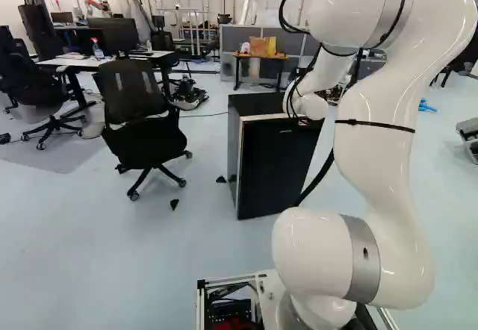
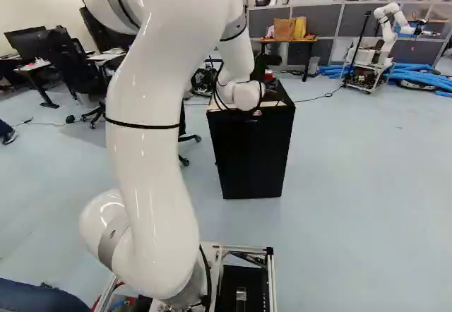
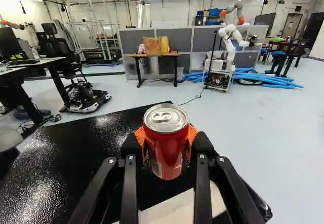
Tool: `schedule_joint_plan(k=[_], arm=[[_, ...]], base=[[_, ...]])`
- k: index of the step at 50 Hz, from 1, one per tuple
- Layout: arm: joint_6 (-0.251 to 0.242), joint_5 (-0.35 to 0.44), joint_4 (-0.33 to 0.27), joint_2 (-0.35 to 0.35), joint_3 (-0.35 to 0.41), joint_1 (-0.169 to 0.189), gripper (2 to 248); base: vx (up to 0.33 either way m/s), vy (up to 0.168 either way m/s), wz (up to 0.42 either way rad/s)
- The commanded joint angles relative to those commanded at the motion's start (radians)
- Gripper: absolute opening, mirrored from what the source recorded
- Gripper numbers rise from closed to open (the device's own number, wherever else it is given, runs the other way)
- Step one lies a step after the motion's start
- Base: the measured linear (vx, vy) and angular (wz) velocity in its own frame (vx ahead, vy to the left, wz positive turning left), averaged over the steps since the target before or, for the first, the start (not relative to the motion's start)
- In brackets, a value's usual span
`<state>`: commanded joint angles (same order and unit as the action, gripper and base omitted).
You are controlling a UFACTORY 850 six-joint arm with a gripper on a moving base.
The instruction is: Grab a drink from the fridge
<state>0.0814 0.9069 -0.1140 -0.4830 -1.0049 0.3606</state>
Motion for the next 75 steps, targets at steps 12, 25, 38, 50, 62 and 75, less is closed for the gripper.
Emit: schedule_joint_plan(k=[12, 25, 38, 50, 62, 75], arm=[[-0.002, -0.001, 0.002, 0.016, 0.020, -0.008, 99], [-0.005, -0.002, 0.007, 0.049, 0.059, -0.023, 99], [-0.011, -0.004, 0.015, 0.098, 0.118, -0.046, 99], [-0.017, -0.007, 0.023, 0.157, 0.189, -0.074, 99], [-0.025, -0.010, 0.034, 0.229, 0.276, -0.108, 99], [-0.034, -0.014, 0.048, 0.323, 0.388, -0.153, 99]], base=[[0.000, 0.000, 0.000], [0.000, 0.000, 0.000], [0.000, 0.000, 0.000], [0.000, 0.000, 0.000], [0.000, 0.000, 0.000], [0.000, 0.000, 0.000]])
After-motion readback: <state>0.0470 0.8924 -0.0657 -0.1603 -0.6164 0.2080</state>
